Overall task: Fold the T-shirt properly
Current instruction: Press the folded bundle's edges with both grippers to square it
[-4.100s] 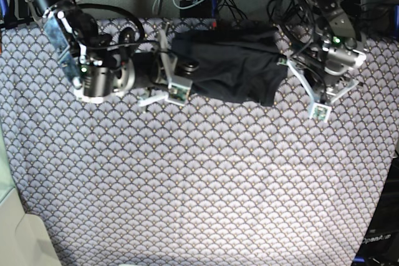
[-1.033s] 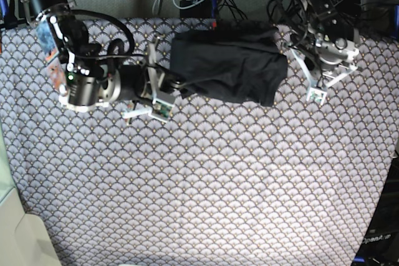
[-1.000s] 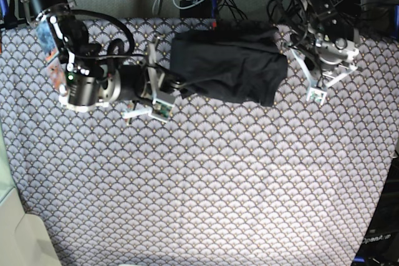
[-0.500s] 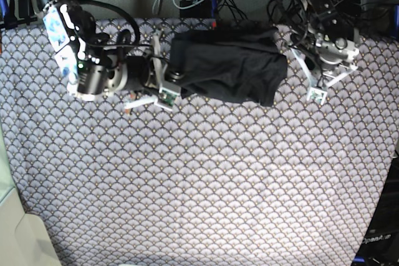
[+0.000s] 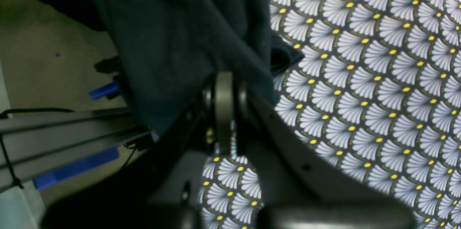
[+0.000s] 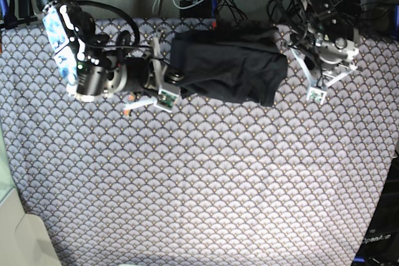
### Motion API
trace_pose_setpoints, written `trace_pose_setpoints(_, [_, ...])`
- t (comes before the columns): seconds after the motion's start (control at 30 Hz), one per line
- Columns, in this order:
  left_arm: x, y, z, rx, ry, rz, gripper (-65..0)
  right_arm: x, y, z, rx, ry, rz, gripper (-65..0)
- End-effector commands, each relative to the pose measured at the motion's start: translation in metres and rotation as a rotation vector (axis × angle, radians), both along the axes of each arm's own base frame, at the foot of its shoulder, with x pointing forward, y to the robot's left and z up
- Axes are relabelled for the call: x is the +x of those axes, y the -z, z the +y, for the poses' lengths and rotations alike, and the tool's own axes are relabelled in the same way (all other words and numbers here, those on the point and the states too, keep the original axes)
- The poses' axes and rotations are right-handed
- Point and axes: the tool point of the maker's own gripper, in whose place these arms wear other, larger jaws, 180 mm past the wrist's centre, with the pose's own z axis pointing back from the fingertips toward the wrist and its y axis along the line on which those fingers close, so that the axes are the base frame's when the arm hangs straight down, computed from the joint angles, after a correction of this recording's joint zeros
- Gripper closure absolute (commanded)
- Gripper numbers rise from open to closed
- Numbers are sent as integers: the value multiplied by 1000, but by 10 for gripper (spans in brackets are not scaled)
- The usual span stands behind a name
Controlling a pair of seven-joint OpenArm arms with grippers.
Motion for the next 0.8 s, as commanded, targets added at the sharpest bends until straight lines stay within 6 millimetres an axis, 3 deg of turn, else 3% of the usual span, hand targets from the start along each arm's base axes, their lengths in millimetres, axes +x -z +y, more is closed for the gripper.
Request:
trace_pose_setpoints(0.0, [8, -9, 2, 11, 3, -36, 0, 6, -11, 2, 25, -8, -38, 0])
trace_pose_setpoints(0.77, [8, -9, 2, 11, 2, -36, 0, 5, -11, 3, 29, -11, -35, 0])
